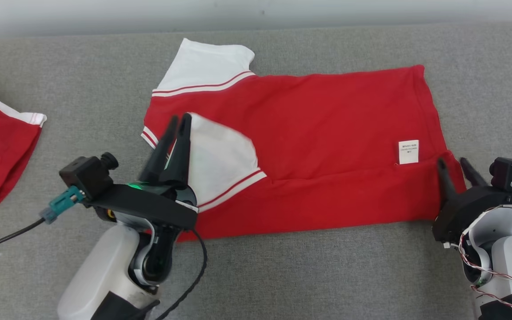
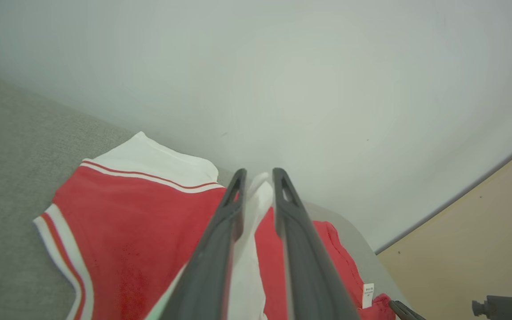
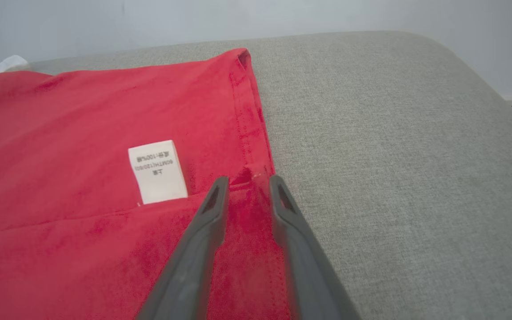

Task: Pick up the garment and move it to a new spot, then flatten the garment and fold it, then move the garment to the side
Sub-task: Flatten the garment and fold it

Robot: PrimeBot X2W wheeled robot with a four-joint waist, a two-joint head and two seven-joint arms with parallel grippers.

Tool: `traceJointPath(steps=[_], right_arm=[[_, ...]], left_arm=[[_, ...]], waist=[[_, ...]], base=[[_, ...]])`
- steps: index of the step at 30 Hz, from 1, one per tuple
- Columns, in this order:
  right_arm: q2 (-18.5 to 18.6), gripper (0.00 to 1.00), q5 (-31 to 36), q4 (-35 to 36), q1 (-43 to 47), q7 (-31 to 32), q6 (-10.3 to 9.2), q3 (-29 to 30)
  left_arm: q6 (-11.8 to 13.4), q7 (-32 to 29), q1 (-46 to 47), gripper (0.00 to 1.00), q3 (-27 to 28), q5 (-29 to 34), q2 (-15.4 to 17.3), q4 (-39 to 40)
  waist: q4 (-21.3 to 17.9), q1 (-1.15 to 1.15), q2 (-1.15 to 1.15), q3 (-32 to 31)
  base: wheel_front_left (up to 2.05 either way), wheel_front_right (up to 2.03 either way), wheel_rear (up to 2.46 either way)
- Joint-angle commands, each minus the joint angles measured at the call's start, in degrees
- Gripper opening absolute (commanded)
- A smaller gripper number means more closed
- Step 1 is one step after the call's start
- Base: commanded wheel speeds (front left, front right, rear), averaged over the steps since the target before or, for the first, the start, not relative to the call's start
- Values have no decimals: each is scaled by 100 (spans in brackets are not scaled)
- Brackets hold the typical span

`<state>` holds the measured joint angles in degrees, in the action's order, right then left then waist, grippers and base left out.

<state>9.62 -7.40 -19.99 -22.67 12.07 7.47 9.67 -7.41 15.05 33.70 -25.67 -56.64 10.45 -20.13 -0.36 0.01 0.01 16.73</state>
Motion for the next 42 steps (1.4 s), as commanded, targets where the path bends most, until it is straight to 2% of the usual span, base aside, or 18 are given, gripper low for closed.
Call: traceJointPath(steps=[1,9,15,19,25,33,34,35,36,42], right_arm=[[-39,100,20,-10,-59,-31,6,8],[-20,100,31,171,299,124,6,241],[-62,100,-16,588,733,414,6,404],[-136,100,-20,836,936,546,6,518],[-232,100,-7,1022,951,692,6,444],[-261,100,-1,1098,926,753,6,433],[-261,100,9,1099,944,751,6,460],[-259,100,49,1084,967,773,6,518],[-267,100,94,1060,992,793,6,569],[-386,100,475,661,876,838,6,886]], left_arm=[[-9,22,48,100,69,141,1,0],[-8,21,-567,100,543,1569,100,-92],[206,22,-1226,100,273,2395,331,-568],[303,-29,-1350,100,230,2357,283,-984],[704,-269,-1108,100,230,2488,290,-1715],[723,-606,-987,100,104,2448,197,-2243],[742,-656,-979,84,79,2457,185,-2291],[735,-684,-993,29,42,2486,183,-2331],[723,-694,-1019,0,14,2492,167,-2356],[680,-618,-1114,0,-72,2497,170,-2471]], waist=[[14,-1,-1,-43],[36,-1,-1,-470],[28,-1,-1,-692],[3,-1,-1,-705],[-111,-1,-1,-619],[-189,-1,-1,-584],[-188,-1,-1,-582],[-185,-1,-1,-578],[-178,-1,-1,-574],[-125,-1,-1,-539]], base=[[0,0,0],[0,0,0],[0,0,0],[0,0,0],[0,0,0],[0,0,0],[0,0,0],[0,0,0],[0,0,0],[0,0,0]])
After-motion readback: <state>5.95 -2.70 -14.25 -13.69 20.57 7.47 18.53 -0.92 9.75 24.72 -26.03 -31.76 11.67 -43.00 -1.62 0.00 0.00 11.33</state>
